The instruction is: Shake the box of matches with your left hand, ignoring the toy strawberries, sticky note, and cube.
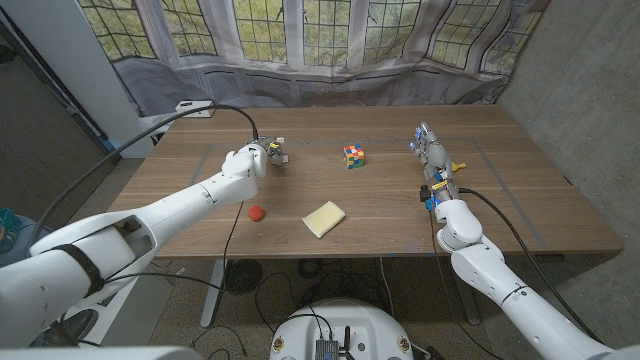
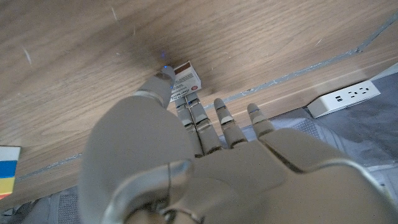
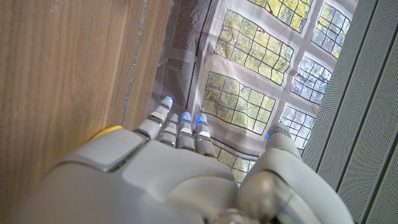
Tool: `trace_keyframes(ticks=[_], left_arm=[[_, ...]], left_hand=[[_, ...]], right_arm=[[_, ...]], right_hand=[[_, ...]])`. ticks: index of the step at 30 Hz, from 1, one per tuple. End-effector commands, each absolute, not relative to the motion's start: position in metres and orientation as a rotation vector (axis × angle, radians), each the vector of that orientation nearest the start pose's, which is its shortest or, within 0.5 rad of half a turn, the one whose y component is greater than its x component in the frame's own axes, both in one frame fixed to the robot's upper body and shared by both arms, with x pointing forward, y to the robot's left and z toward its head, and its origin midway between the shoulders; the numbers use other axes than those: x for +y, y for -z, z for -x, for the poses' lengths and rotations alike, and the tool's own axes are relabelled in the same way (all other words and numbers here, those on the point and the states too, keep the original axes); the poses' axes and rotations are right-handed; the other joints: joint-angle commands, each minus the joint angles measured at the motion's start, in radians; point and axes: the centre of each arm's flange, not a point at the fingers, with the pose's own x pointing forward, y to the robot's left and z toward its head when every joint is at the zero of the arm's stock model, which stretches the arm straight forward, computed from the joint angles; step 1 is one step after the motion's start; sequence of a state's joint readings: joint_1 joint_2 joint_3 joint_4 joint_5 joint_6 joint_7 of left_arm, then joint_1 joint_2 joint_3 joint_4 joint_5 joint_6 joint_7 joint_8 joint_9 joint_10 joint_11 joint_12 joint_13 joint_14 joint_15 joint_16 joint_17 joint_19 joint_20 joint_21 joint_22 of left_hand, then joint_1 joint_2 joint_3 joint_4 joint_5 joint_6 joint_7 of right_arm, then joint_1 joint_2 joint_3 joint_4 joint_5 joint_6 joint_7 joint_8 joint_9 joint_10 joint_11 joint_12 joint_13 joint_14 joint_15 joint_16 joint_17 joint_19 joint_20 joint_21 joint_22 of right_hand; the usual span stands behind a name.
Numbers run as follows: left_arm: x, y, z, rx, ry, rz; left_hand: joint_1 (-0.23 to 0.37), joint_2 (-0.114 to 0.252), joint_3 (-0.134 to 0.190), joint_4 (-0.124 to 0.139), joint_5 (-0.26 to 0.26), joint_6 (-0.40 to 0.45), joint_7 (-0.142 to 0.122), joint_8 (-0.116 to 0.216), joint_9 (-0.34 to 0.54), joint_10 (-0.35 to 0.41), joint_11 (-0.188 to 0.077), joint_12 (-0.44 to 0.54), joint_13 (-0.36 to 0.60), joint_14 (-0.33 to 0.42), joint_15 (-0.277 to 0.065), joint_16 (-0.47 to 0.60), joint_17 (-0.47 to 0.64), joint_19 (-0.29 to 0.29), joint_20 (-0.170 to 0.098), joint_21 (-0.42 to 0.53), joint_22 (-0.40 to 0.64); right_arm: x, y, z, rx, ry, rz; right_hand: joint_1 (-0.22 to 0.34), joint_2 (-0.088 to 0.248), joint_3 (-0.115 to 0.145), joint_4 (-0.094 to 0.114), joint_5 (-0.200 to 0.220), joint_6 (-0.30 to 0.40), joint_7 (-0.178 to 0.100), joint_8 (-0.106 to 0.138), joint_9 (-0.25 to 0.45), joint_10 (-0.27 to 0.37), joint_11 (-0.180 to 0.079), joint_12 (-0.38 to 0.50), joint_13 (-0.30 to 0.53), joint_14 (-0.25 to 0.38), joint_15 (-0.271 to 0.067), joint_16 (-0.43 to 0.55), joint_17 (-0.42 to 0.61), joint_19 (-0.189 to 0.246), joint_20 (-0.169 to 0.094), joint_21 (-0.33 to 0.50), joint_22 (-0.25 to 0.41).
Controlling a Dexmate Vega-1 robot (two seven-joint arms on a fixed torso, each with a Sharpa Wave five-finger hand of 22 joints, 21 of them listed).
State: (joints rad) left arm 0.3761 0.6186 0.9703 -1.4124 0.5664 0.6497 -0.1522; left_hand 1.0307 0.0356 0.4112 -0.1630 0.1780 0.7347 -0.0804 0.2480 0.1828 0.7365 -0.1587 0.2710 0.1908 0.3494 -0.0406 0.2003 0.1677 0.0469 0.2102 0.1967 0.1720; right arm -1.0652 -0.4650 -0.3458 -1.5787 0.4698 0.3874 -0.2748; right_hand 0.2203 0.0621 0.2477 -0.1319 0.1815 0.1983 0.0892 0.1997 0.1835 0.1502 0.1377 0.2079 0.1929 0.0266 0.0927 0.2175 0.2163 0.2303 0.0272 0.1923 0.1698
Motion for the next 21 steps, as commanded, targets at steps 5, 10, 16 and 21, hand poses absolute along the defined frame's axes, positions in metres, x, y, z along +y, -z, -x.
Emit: trace_keyframes(ticks=[5,10,16,21], left_arm=[[0.234,-0.032,-0.692,-0.110,-0.197,-1.498],[0.235,-0.035,-0.693,-0.120,-0.199,-1.488],[0.234,-0.039,-0.694,-0.121,-0.184,-1.489],[0.233,-0.043,-0.692,-0.131,-0.182,-1.485]], left_hand=[[0.028,0.008,-0.009,0.000,-0.005,0.052,0.007,0.000,0.003,0.046,-0.002,0.006,0.005,0.072,0.032,0.017,0.004,0.033,0.005,0.009,0.003],[0.048,0.014,-0.008,-0.004,-0.003,0.090,0.005,0.003,0.003,0.082,-0.003,0.011,0.006,0.092,0.040,0.015,0.003,0.044,0.006,0.008,0.004],[0.055,0.019,-0.009,-0.002,-0.003,0.097,0.008,0.000,0.004,0.091,-0.001,0.010,0.007,0.106,0.044,0.016,0.003,0.049,0.006,0.008,0.004],[0.056,0.020,-0.011,-0.001,-0.003,0.101,0.011,-0.001,0.004,0.089,0.001,0.007,0.008,0.113,0.049,0.016,0.003,0.051,0.006,0.008,0.004]], right_arm=[[-0.244,0.059,-0.589,-0.718,-0.065,-0.101],[-0.244,0.058,-0.588,-0.721,-0.059,-0.100],[-0.244,0.058,-0.585,-0.726,-0.055,-0.090],[-0.245,0.057,-0.584,-0.726,-0.050,-0.094]], right_hand=[[0.004,-0.001,-0.003,-0.003,-0.004,0.013,-0.001,-0.001,0.004,0.011,-0.005,-0.001,0.003,0.011,0.002,0.000,0.003,0.004,0.004,0.002,0.004],[0.004,-0.001,-0.003,-0.003,-0.004,0.013,-0.002,-0.001,0.004,0.011,-0.005,-0.001,0.003,0.012,0.003,0.000,0.003,0.003,0.004,0.002,0.004],[0.004,-0.001,-0.004,-0.002,-0.004,0.014,-0.001,-0.001,0.004,0.011,-0.004,-0.001,0.003,0.011,0.001,0.000,0.003,0.003,0.005,0.002,0.004],[0.003,-0.001,-0.004,-0.002,-0.004,0.014,-0.001,-0.001,0.004,0.011,-0.005,-0.001,0.003,0.011,0.000,0.000,0.003,0.003,0.005,0.002,0.004]])
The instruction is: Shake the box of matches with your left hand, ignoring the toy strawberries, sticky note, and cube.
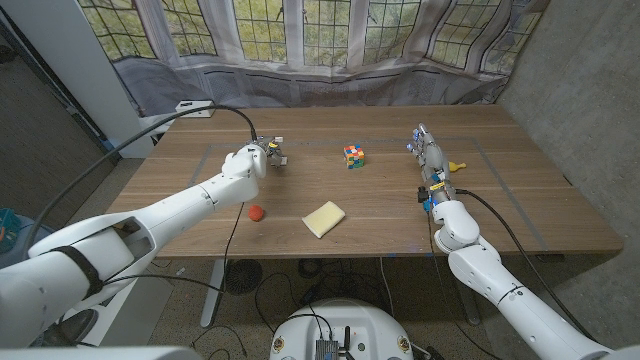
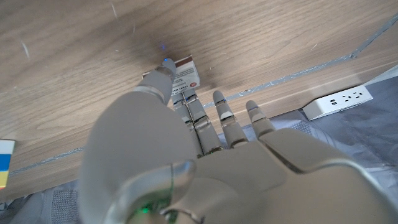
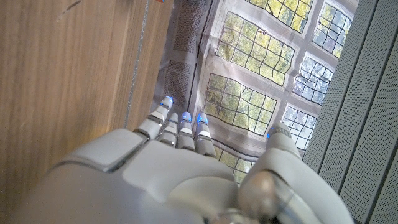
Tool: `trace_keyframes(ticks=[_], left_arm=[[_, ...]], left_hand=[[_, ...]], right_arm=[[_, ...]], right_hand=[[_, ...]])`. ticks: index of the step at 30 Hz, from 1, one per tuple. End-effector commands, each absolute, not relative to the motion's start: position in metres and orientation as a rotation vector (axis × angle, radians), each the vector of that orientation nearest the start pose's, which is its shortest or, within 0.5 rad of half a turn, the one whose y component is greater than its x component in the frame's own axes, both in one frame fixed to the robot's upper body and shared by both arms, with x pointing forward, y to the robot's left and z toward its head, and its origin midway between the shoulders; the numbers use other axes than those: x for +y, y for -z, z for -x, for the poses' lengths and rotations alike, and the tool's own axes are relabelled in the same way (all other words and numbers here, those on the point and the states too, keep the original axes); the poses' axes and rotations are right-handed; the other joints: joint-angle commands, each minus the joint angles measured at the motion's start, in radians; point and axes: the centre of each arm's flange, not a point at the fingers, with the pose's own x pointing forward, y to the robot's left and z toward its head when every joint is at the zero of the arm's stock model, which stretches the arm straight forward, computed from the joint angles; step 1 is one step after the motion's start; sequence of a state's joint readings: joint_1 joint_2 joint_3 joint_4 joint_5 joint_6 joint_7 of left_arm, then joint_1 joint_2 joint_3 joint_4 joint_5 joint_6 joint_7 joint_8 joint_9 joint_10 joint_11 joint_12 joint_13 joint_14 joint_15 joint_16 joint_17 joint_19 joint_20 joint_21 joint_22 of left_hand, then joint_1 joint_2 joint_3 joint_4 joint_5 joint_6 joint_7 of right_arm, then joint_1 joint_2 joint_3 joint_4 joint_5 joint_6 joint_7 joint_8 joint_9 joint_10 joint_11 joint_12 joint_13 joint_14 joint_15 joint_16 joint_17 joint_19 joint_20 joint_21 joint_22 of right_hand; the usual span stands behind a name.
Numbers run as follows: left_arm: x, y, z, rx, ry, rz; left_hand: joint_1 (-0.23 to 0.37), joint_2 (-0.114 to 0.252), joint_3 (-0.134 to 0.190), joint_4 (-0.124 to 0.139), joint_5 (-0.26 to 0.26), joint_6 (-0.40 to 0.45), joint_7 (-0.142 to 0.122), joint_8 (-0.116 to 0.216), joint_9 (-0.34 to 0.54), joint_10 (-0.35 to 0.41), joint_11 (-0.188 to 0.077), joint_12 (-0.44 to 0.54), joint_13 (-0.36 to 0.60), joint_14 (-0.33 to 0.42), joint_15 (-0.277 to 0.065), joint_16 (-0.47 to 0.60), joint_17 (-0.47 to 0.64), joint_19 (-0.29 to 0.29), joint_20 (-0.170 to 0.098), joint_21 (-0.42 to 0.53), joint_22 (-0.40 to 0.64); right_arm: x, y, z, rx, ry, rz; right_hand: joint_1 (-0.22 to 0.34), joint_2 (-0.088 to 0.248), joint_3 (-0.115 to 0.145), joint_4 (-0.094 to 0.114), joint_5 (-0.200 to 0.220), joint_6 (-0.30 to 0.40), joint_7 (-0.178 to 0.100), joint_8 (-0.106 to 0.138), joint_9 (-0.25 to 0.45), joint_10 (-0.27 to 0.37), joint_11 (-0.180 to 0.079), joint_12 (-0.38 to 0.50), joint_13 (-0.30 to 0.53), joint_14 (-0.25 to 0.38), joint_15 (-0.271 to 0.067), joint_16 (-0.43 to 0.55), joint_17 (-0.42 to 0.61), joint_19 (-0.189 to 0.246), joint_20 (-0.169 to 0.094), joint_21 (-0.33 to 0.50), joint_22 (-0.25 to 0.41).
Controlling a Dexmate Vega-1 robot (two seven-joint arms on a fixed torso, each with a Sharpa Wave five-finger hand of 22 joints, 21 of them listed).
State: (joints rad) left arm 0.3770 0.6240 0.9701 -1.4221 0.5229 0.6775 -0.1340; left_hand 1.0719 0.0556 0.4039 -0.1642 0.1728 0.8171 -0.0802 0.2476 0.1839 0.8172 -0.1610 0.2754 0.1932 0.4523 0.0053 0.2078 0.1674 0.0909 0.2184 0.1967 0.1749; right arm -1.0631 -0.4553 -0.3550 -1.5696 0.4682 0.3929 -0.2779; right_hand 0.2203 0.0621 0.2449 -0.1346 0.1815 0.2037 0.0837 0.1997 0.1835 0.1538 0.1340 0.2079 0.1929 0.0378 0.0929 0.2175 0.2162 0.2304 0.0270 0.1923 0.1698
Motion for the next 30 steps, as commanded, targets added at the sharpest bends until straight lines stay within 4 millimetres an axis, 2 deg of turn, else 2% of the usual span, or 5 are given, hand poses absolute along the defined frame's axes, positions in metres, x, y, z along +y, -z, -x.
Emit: trace_keyframes(ticks=[1,18,30], left_arm=[[0.233,-0.044,-0.692,-0.131,-0.176,-1.490],[0.238,-0.058,-0.683,-0.150,-0.196,-1.455],[0.232,-0.060,-0.680,-0.158,-0.195,-1.439]], left_hand=[[0.016,0.000,-0.004,0.000,0.003,0.019,0.010,-0.002,0.003,0.008,0.006,0.001,0.005,0.012,0.004,0.009,0.004,0.008,-0.002,0.008,0.001],[0.020,0.006,-0.010,0.004,0.003,0.053,0.014,0.000,0.004,0.030,0.009,0.001,0.008,0.028,0.006,0.007,0.003,0.017,-0.001,0.007,0.002],[0.027,0.014,-0.014,0.005,0.004,0.086,0.016,0.002,0.005,0.064,0.012,0.005,0.009,0.045,0.000,0.006,0.003,0.028,-0.002,0.008,0.002]], right_arm=[[-0.245,0.057,-0.583,-0.727,-0.050,-0.094],[-0.247,0.053,-0.582,-0.734,-0.063,-0.090],[-0.253,0.055,-0.580,-0.737,-0.058,-0.098]], right_hand=[[0.003,-0.001,-0.002,0.001,-0.004,0.009,0.005,-0.001,0.004,0.007,-0.001,-0.001,0.003,0.001,0.001,0.000,0.003,0.003,0.006,0.002,0.004],[0.003,0.000,-0.002,0.001,-0.003,0.009,0.005,-0.002,0.005,0.007,-0.002,-0.002,0.003,0.001,0.001,0.000,0.004,0.003,0.005,0.002,0.004],[0.003,0.000,-0.003,0.001,-0.003,0.009,0.006,-0.002,0.005,0.008,-0.002,-0.002,0.003,0.001,0.002,0.000,0.004,0.003,0.005,0.002,0.004]])
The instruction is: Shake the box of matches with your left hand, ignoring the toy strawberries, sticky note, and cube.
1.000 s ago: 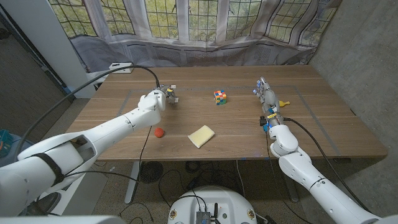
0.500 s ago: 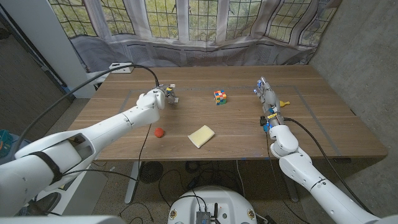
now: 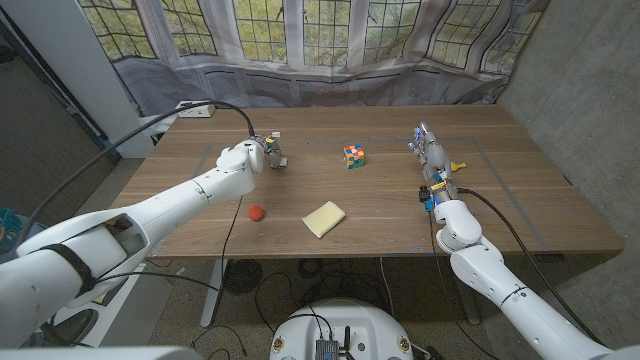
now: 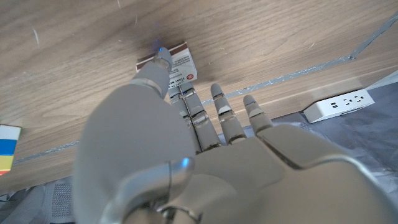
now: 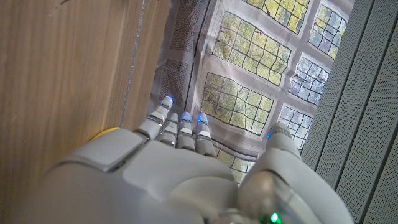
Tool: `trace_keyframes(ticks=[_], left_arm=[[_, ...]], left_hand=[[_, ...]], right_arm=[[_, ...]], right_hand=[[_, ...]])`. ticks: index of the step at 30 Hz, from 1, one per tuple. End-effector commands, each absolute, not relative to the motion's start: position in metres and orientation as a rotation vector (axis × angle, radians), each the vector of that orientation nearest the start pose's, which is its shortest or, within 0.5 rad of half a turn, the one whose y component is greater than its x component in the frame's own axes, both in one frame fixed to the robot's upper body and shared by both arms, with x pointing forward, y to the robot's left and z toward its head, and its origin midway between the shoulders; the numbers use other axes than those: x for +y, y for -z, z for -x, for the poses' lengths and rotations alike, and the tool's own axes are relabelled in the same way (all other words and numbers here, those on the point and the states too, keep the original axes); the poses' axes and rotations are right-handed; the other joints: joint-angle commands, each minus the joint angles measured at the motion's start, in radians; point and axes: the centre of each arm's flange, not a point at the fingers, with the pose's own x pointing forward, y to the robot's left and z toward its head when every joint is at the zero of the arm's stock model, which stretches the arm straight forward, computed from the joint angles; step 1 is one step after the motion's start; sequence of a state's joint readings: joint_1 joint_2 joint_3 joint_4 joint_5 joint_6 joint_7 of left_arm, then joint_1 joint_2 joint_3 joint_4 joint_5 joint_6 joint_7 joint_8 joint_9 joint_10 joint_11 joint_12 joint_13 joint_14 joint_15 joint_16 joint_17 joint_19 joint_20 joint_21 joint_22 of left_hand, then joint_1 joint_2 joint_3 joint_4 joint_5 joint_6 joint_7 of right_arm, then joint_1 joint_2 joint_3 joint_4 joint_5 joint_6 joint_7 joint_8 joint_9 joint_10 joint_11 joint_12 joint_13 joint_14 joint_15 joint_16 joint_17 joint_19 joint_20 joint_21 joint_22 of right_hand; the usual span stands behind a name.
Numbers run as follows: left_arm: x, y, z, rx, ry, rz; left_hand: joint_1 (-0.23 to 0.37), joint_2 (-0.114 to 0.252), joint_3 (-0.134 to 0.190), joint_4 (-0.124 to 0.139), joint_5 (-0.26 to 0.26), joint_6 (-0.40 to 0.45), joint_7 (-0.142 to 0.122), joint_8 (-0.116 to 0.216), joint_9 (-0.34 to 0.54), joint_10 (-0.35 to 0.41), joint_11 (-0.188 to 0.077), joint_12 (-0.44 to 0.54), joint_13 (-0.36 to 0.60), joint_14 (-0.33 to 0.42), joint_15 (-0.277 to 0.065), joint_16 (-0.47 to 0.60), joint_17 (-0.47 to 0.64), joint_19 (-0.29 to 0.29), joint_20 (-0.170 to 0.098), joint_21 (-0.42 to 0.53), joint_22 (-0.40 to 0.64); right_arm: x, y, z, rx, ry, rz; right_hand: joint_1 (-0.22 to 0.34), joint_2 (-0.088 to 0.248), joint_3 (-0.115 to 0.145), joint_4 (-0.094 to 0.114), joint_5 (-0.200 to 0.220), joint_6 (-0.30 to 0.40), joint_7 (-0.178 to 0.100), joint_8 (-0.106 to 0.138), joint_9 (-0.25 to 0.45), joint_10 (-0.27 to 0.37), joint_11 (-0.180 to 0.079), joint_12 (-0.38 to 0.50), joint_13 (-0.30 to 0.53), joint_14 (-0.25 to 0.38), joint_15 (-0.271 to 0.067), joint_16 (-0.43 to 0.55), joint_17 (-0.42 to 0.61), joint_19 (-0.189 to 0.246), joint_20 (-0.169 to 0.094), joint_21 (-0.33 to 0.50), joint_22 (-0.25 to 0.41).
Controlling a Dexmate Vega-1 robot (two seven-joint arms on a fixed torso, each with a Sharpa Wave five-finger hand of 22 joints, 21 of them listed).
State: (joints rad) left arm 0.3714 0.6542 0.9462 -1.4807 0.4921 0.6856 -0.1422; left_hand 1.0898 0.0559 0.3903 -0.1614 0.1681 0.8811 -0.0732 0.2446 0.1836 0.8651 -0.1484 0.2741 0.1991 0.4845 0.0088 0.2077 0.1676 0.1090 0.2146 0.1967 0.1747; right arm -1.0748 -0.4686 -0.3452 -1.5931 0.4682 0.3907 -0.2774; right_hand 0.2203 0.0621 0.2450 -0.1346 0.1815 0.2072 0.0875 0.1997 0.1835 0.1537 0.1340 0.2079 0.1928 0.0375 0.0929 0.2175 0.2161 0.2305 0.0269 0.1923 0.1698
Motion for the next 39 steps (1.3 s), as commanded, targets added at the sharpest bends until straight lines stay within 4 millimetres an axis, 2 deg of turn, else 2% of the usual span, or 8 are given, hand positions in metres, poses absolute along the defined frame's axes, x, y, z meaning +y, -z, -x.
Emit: trace_keyframes(ticks=[1,12,39], left_arm=[[0.231,-0.060,-0.680,-0.158,-0.195,-1.438],[0.232,-0.067,-0.672,-0.165,-0.200,-1.429],[0.253,-0.108,-0.625,-0.268,-0.287,-1.346]], left_hand=[[0.009,0.014,-0.001,0.002,0.009,0.023,0.009,0.005,0.005,0.017,0.001,0.006,0.003,0.014,-0.003,0.006,0.003,0.011,0.002,0.008,0.002],[0.013,0.017,-0.003,0.002,0.009,0.035,0.016,0.005,0.006,0.028,0.000,0.006,0.004,0.022,-0.004,0.006,0.003,0.019,0.002,0.010,0.002],[0.016,0.018,-0.012,0.003,0.008,0.039,0.020,-0.005,0.007,0.030,0.006,-0.004,0.005,0.036,-0.001,0.002,0.003,0.033,0.003,0.010,0.003]], right_arm=[[-0.253,0.055,-0.580,-0.740,-0.059,-0.091],[-0.257,0.058,-0.579,-0.742,-0.059,-0.105],[-0.254,0.055,-0.579,-0.754,-0.078,-0.102]], right_hand=[[0.003,0.000,-0.003,0.001,-0.003,0.005,0.002,-0.002,0.005,0.008,-0.002,-0.002,0.003,0.002,0.000,0.000,0.004,0.003,0.005,0.002,0.004],[0.003,0.000,-0.004,0.001,-0.003,0.006,0.002,-0.002,0.005,0.009,-0.002,-0.002,0.003,0.002,0.002,0.000,0.004,0.003,0.005,0.003,0.004],[0.002,0.000,-0.005,0.001,-0.003,0.006,0.002,-0.003,0.005,0.010,-0.002,-0.003,0.004,0.002,0.002,-0.001,0.004,0.004,0.006,0.003,0.004]])
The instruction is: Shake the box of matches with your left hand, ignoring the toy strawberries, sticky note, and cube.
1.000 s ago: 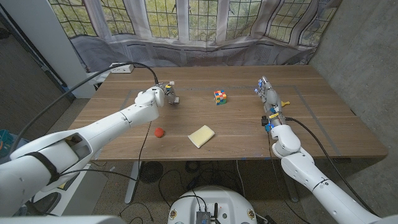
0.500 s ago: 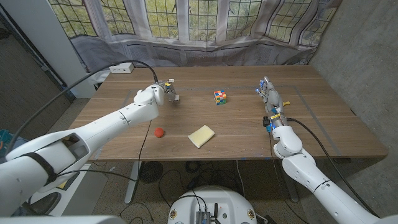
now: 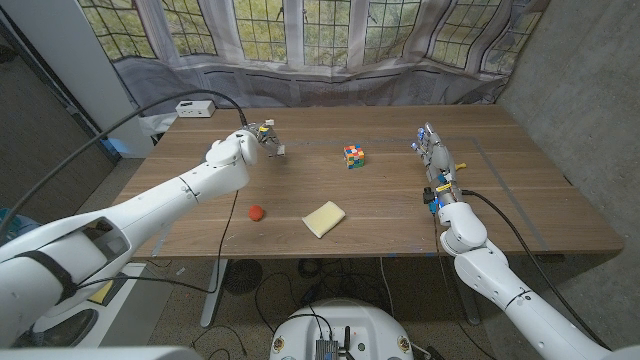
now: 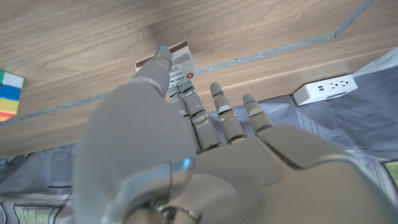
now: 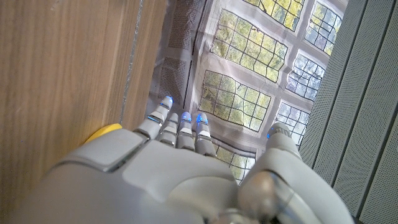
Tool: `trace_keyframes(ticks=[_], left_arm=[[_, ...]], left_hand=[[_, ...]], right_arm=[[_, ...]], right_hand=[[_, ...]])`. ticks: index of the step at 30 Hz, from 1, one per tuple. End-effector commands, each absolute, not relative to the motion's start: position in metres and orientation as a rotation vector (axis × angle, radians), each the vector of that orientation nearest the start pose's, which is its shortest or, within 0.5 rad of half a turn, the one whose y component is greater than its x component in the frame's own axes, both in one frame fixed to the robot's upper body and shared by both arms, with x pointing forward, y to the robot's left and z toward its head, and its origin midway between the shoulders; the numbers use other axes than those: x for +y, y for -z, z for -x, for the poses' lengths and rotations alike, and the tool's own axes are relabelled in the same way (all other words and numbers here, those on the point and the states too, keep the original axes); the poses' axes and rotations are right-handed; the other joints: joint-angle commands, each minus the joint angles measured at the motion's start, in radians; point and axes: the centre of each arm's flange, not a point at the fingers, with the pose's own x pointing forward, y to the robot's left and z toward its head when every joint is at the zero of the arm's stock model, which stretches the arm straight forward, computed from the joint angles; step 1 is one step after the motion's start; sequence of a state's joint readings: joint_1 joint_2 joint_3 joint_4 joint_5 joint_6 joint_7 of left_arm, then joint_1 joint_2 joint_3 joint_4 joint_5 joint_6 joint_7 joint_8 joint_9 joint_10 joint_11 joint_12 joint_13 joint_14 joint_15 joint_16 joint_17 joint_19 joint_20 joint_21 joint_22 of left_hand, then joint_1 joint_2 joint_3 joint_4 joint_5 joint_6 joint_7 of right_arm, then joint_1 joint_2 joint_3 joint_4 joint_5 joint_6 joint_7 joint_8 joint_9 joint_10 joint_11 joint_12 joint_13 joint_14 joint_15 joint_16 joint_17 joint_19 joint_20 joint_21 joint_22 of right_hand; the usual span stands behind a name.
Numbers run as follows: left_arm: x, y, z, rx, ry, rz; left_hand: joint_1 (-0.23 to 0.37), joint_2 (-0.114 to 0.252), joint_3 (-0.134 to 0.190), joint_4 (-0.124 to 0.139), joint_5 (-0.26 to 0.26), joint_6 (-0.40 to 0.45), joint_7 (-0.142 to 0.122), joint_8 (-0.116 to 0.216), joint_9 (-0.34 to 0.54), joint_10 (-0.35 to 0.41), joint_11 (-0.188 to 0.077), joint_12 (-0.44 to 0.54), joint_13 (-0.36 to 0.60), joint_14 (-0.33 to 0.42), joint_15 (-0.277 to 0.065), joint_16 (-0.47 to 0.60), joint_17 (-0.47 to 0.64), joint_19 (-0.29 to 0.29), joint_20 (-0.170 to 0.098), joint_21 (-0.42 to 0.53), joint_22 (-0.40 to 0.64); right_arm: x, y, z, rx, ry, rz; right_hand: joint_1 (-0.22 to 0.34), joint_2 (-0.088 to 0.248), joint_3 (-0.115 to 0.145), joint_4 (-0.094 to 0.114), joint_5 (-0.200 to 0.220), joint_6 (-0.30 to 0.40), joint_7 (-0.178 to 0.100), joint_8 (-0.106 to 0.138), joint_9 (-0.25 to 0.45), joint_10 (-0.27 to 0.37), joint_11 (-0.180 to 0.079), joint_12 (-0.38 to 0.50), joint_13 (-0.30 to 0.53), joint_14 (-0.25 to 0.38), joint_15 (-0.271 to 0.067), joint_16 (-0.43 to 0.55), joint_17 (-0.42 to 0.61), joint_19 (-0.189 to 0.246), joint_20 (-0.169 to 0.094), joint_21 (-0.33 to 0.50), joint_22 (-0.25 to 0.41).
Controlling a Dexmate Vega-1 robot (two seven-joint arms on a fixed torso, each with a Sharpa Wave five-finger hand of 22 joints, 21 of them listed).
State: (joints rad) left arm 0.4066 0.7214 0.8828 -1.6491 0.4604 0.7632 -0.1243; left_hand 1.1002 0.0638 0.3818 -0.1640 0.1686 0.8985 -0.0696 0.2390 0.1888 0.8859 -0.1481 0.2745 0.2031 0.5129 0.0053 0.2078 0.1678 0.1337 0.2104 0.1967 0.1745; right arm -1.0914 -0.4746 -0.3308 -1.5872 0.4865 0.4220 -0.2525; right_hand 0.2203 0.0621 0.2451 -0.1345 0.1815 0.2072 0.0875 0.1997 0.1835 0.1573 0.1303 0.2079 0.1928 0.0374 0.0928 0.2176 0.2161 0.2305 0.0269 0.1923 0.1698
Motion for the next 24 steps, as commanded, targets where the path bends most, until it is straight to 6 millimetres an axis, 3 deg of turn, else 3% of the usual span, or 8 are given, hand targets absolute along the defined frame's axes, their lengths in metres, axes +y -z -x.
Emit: trace_keyframes(ticks=[1,24], left_arm=[[0.254,-0.109,-0.623,-0.273,-0.291,-1.344],[0.247,-0.124,-0.600,-0.410,-0.301,-1.285]], left_hand=[[0.005,0.011,-0.004,0.005,0.008,0.021,0.016,0.000,0.002,0.009,0.007,-0.005,0.001,0.008,0.002,0.002,0.002,0.008,0.007,0.010,0.003],[0.012,0.015,-0.010,0.005,0.009,0.042,0.015,-0.001,0.004,0.028,0.000,-0.008,0.003,0.021,-0.002,0.000,0.002,0.021,0.007,0.010,0.003]], right_arm=[[-0.254,0.055,-0.579,-0.757,-0.079,-0.097],[-0.256,0.054,-0.578,-0.765,-0.069,-0.107]], right_hand=[[0.003,0.000,-0.005,0.001,-0.003,0.007,0.002,-0.003,0.005,0.006,0.002,-0.003,0.004,0.002,0.002,-0.001,0.004,0.004,0.006,0.003,0.004],[0.002,0.001,-0.006,0.001,-0.003,0.007,0.003,-0.003,0.005,0.007,0.003,-0.003,0.004,0.003,0.000,-0.001,0.005,0.003,0.007,0.003,0.004]])
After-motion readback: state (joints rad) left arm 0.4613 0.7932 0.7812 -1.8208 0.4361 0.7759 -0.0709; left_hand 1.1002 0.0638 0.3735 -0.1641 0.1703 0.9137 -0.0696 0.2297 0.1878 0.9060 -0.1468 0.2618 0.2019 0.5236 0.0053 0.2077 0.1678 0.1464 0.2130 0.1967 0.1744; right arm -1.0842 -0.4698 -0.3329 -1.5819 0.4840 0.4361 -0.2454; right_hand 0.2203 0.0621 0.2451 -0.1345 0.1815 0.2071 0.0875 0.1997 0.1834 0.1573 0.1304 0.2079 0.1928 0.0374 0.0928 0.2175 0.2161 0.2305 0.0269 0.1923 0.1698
